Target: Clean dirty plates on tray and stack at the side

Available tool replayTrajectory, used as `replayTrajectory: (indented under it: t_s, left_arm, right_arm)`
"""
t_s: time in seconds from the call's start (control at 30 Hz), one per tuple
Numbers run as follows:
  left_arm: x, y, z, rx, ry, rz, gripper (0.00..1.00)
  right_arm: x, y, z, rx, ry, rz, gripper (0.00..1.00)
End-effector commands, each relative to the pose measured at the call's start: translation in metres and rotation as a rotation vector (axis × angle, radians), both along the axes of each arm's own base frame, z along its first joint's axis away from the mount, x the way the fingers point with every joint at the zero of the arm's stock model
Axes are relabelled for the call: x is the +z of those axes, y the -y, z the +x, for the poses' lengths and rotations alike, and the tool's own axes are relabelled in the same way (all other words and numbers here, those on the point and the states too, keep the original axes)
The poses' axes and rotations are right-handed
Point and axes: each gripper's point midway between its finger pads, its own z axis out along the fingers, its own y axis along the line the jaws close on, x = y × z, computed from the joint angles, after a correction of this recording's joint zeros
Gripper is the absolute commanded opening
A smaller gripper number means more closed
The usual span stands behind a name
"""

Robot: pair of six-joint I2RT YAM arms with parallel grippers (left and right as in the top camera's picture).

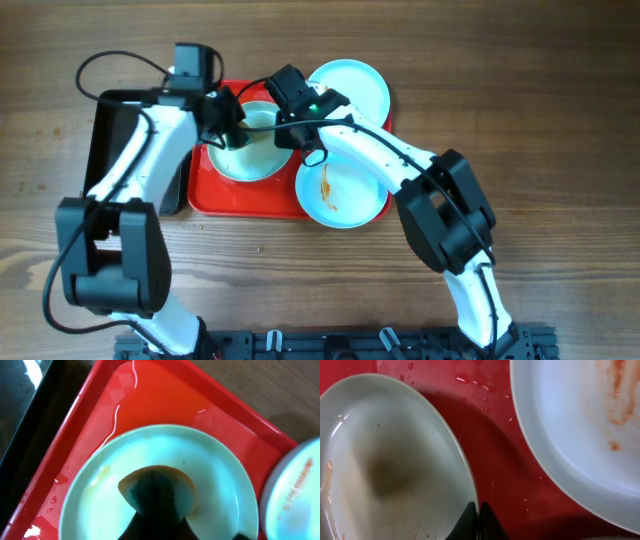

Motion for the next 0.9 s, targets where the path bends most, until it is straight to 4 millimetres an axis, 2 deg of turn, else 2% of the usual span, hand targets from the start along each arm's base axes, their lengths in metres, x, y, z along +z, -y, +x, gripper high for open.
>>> replayTrajectory:
  t_s: [0.0, 0.23, 0.3, 0.37, 0.53, 0.73, 0.87]
  left_arm:
    - [-0.016, -0.011, -0.013, 0.147, -0.024, 0.103, 0.04]
    - [-0.051, -0.015, -0.046, 0.217, -0.119, 0.099, 0.04]
    - [-0.06, -0.025, -0.055, 0.241, -0.131, 0.143, 0.04]
    - [-0.065, -0.031, -0.056, 0.255, -0.11, 0.175, 0.04]
    - [-0.062, -0.042, -0.037, 0.288, 0.008, 0.222, 0.04]
    - [-0.041, -0.039, 0.001, 0.25, 0.182, 0.225, 0.04]
    - [-0.022, -0.036, 0.025, 0.227, 0.301, 0.217, 0.04]
  right_arm:
    - [-0.021, -0.003, -0.006, 0.0, -0.053, 0.017, 0.04]
    - [-0.028, 0.006, 0.001, -0.029, -0.084, 0.034, 0.04]
    - [-0.028, 0.008, 0.002, -0.033, -0.091, 0.041, 0.04]
    - [-0.029, 0.008, 0.002, -0.031, -0.095, 0.045, 0.04]
    - [-0.03, 0.01, -0.001, -0.031, -0.104, 0.039, 0.04]
    - [-0.042, 0.012, -0.014, -0.023, -0.154, 0.047, 0.04]
    - [-0.042, 0.01, -0.016, -0.016, -0.165, 0.058, 0.04]
